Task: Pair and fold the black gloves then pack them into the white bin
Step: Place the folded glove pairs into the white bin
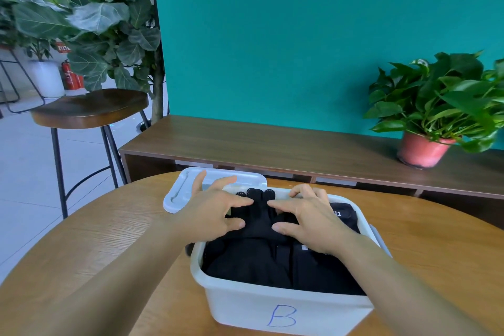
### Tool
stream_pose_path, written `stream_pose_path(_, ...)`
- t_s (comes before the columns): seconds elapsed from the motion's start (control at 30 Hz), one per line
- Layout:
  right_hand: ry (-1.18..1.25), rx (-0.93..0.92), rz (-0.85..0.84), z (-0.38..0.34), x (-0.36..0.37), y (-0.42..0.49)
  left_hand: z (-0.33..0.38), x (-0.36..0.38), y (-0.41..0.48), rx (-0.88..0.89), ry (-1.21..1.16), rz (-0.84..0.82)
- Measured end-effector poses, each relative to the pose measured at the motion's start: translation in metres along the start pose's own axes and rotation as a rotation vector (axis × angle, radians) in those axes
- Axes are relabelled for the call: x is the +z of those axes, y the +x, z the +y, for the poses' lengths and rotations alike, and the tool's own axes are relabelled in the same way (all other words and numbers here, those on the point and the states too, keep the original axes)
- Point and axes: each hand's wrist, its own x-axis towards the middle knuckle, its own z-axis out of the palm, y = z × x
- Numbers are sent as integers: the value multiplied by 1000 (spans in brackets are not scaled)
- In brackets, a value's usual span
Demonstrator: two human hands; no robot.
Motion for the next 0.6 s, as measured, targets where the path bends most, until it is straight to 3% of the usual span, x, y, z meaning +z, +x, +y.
stream_pose_path(0.1,-10,-94,214,-3,-5,-9,4,-4,-10,50,-18,147)
stream_pose_path(0.17,-23,-193,257,-7,-6,-10,4,-4,-17,54,-88,146)
stream_pose_path(0.27,-100,-275,83,-14,0,-8,2,-2,-22,59,-38,11)
stream_pose_path(0.4,-177,-212,-115,-14,5,-4,2,-4,-17,12,30,-99)
stream_pose_path(0.6,-281,-223,-162,-16,7,-2,3,0,-14,-32,59,-146)
